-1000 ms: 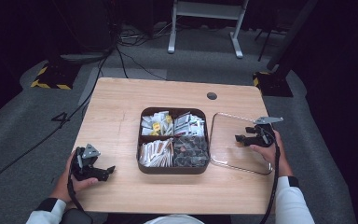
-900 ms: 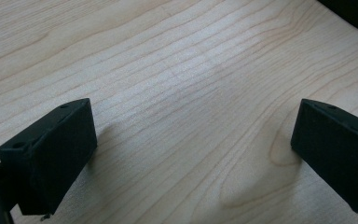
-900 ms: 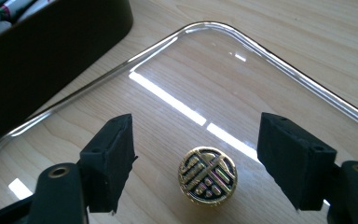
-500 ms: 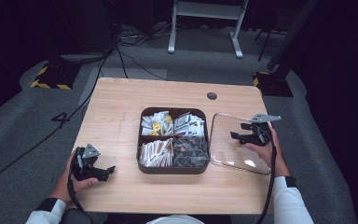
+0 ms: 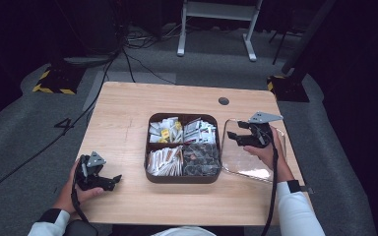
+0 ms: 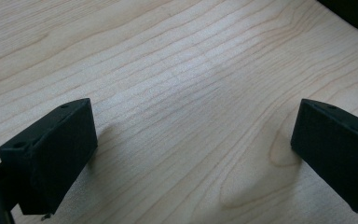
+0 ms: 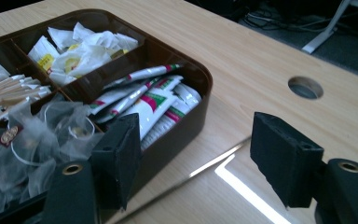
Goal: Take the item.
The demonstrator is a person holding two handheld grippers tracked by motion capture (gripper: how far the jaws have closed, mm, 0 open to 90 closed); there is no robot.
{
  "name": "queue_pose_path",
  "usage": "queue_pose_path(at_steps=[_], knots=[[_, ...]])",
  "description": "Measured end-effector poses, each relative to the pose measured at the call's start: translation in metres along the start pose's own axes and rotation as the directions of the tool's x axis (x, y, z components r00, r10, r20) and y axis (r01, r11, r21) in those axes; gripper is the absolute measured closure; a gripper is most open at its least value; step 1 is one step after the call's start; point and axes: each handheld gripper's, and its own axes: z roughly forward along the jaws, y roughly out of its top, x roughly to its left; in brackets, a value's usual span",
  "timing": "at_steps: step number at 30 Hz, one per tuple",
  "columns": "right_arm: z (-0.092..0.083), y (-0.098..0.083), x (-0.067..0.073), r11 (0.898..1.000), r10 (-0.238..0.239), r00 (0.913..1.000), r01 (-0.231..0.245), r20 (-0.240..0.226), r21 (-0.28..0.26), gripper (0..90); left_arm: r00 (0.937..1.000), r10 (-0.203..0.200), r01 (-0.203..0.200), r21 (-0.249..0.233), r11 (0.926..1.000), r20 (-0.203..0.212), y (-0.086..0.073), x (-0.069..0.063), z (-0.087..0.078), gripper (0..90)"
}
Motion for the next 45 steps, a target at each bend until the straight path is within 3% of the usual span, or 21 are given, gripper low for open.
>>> queue_pose_path(at_steps=[5,12,17,26,33,37,40,42,45], knots=[[0.014,0.018,0.011,1.000,-0.007,0.9998,0.007,-0.021,-0.014,34.2,1.0000,-0.005,0.005,0.000,1.0000,-0.004,0.000,-0.001,0.000,0.5],[0.044,0.040,0.034,0.999,-0.046,0.9973,0.047,-0.057,0.015,34.6,0.9999,-0.010,0.010,0.000,0.9999,-0.007,0.000,-0.001,0.000,0.5],[0.071,0.050,0.047,0.995,-0.069,0.9960,0.073,-0.056,0.074,35.1,0.9999,-0.010,0.010,0.000,0.9999,-0.008,0.000,-0.001,0.000,0.5],[0.113,0.054,0.043,0.987,0.011,0.9997,-0.007,-0.024,0.162,35.1,0.9999,-0.010,0.010,0.001,0.9999,-0.008,0.000,-0.001,0.000,0.5],[0.132,0.051,0.040,0.976,0.054,0.9985,-0.055,0.010,0.210,32.9,0.9999,-0.011,0.011,0.001,0.9999,-0.008,0.000,-0.001,0.000,0.5],[0.138,0.050,0.043,0.968,0.035,0.9994,-0.035,0.006,0.249,31.1,0.9999,-0.010,0.011,0.003,0.9999,-0.006,0.000,-0.001,0.000,0.4],[0.140,0.053,0.050,0.970,0.012,0.9997,-0.007,-0.022,0.242,29.7,0.9999,-0.009,0.009,0.004,1.0000,-0.006,0.000,-0.001,0.000,0.4],[0.143,0.055,0.055,0.970,-0.010,0.9999,0.011,-0.007,0.242,28.9,0.9999,-0.009,0.009,0.004,1.0000,-0.006,0.000,-0.001,0.000,0.4],[0.144,0.057,0.058,0.977,-0.005,0.9999,0.007,-0.009,0.213,32.1,0.9999,-0.011,0.011,0.004,0.9999,-0.006,0.000,-0.001,0.000,0.4]])
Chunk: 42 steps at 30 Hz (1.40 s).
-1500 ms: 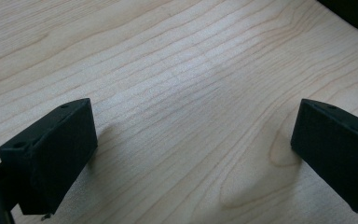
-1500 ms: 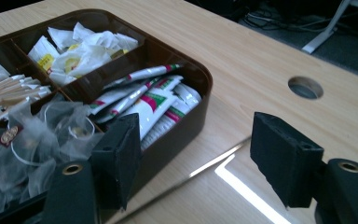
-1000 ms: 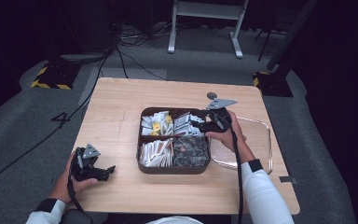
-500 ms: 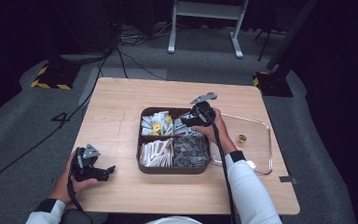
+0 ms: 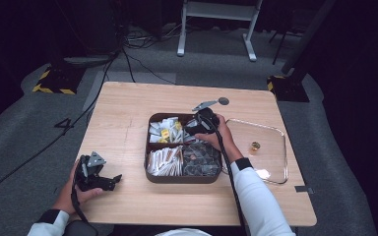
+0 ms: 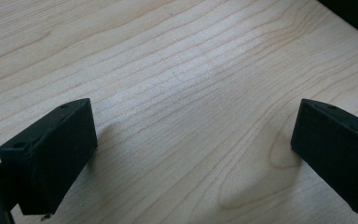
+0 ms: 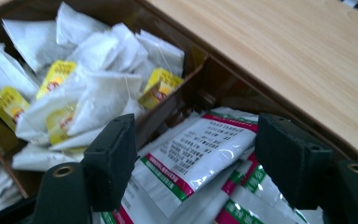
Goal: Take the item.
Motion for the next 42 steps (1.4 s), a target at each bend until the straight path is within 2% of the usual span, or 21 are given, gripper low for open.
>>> queue_pose_path(at_steps=[3,4,5,10,13,15,18,22,26,33,42], knots=[[-0.002,0.002,0.001,0.999,0.015,0.9988,-0.017,-0.046,-0.038,37.5,1.0000,0.002,-0.002,0.001,1.0000,0.000,0.000,0.000,0.000,0.4],[-0.001,0.003,0.003,0.999,0.014,0.9988,-0.016,-0.047,-0.040,40.0,1.0000,0.002,-0.002,0.001,1.0000,0.000,0.000,0.000,0.000,0.4],[-0.001,0.003,0.003,0.999,0.008,0.9988,-0.010,-0.049,-0.038,44.7,1.0000,0.002,-0.002,0.001,1.0000,0.000,0.000,0.000,0.000,0.5],[0.006,0.004,0.007,1.000,-0.013,0.9985,0.014,-0.054,0.013,57.5,1.0000,0.003,-0.003,0.001,1.0000,0.000,0.000,0.000,0.000,0.4],[0.007,0.002,0.006,1.000,0.007,0.9982,-0.005,-0.059,0.028,66.1,1.0000,0.001,-0.001,0.001,1.0000,0.000,0.000,0.000,0.000,0.5],[0.006,0.001,0.003,0.999,0.011,0.9989,-0.009,-0.045,0.049,71.1,1.0000,0.002,-0.002,0.001,1.0000,0.000,0.000,0.000,0.000,0.5],[0.006,0.000,0.001,0.998,0.017,0.9984,-0.014,-0.054,0.055,78.8,1.0000,0.000,0.000,0.000,1.0000,-0.001,0.000,0.000,0.000,0.4],[0.001,0.000,0.006,0.999,-0.018,0.9961,0.022,-0.086,0.038,88.8,1.0000,0.002,-0.002,0.001,1.0000,-0.001,0.000,0.000,0.000,0.4],[-0.009,-0.002,0.008,0.998,-0.047,0.9947,0.050,-0.091,0.031,89.4,1.0000,-0.005,0.005,-0.002,1.0000,-0.007,0.000,-0.001,0.000,0.5],[-0.034,-0.005,0.004,0.997,-0.033,0.9960,0.027,-0.083,-0.073,89.7,1.0000,-0.006,0.006,-0.002,1.0000,-0.007,0.000,-0.001,0.000,0.4],[-0.062,-0.014,-0.003,0.988,-0.028,0.9948,0.012,-0.098,-0.156,89.7,1.0000,-0.006,0.006,-0.002,1.0000,-0.007,0.000,-0.001,0.000,0.4]])
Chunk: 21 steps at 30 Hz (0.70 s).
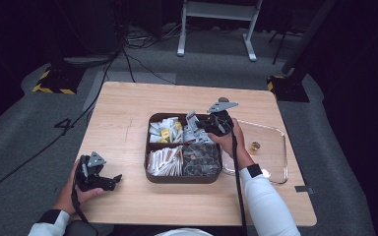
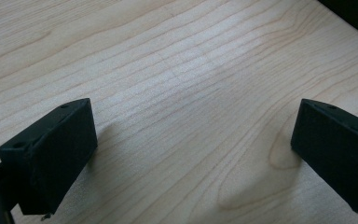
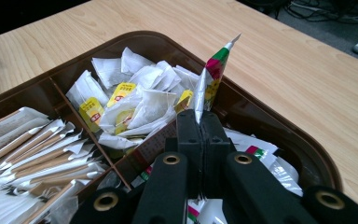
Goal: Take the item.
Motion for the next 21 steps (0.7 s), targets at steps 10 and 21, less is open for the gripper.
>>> queue_pose_path(at_steps=[10,21], knots=[[-0.035,-0.009,0.005,0.997,-0.034,0.9991,0.032,-0.025,-0.071,89.7,1.0000,0.000,0.000,0.000,1.0000,0.000,0.000,0.000,0.000,0.5],[-0.070,-0.025,0.015,0.990,-0.085,0.9953,0.080,-0.044,-0.112,89.7,1.0000,0.000,0.000,0.000,1.0000,0.000,0.000,0.000,0.000,0.4]])
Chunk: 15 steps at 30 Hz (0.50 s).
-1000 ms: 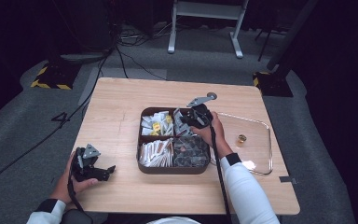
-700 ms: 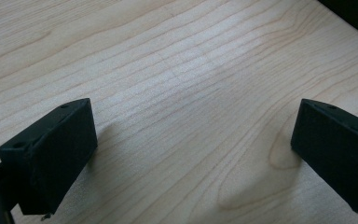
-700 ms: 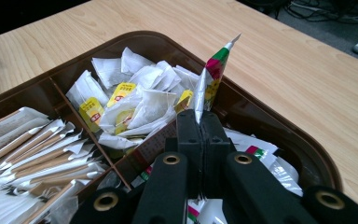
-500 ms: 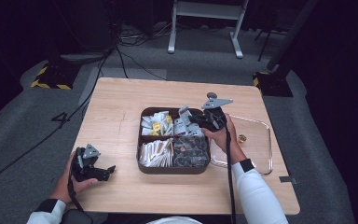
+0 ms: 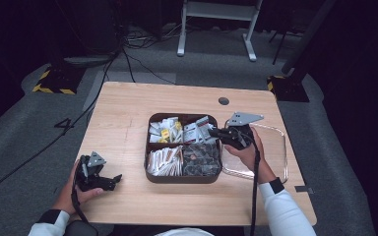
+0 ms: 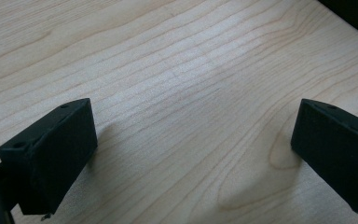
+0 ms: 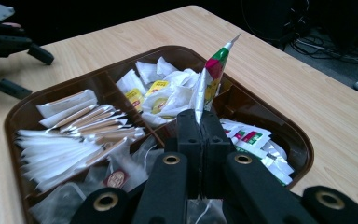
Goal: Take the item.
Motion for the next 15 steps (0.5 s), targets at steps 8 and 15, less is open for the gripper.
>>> queue_pose_path(at_steps=[8,15], knots=[[-0.024,-0.007,0.009,1.000,-0.020,0.9998,0.019,-0.008,-0.023,89.7,1.0000,0.000,0.000,0.000,1.0000,-0.001,0.000,0.000,0.000,0.5],[-0.032,-0.013,0.017,0.999,-0.036,0.9991,0.035,-0.024,-0.020,89.6,1.0000,0.000,0.000,0.000,1.0000,0.000,0.000,0.000,0.000,0.5]])
